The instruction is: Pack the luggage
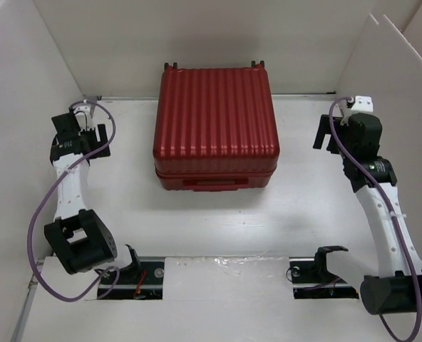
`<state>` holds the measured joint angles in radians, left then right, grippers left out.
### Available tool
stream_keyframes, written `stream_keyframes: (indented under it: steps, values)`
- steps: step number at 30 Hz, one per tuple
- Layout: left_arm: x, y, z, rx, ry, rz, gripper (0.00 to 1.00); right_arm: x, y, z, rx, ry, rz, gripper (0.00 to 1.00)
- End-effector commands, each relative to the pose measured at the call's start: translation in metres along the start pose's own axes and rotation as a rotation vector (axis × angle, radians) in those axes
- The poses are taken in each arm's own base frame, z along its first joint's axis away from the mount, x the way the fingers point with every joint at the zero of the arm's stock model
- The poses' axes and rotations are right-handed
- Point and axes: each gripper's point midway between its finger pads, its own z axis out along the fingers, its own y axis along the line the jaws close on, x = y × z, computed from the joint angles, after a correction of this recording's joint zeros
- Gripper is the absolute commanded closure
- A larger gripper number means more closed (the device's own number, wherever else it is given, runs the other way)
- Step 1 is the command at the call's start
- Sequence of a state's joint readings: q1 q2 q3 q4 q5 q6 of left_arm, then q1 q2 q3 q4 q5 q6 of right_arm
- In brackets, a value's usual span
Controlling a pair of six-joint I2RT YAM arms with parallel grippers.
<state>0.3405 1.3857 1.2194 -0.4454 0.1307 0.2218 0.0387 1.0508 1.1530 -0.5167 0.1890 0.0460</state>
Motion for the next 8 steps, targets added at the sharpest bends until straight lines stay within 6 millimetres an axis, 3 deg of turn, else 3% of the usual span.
stream_keyframes:
  steps: [1, 8]
  values:
    - [0.02, 0.012, -0.011, -0.053, 0.032, 0.013, 0.27, -0.008, -0.017, -0.023, 0.081, -0.033, 0.058, 0.0]
    - [0.028, 0.011, -0.027, -0.062, 0.011, 0.045, 0.24, -0.002, -0.017, -0.043, 0.053, -0.079, 0.081, 0.0]
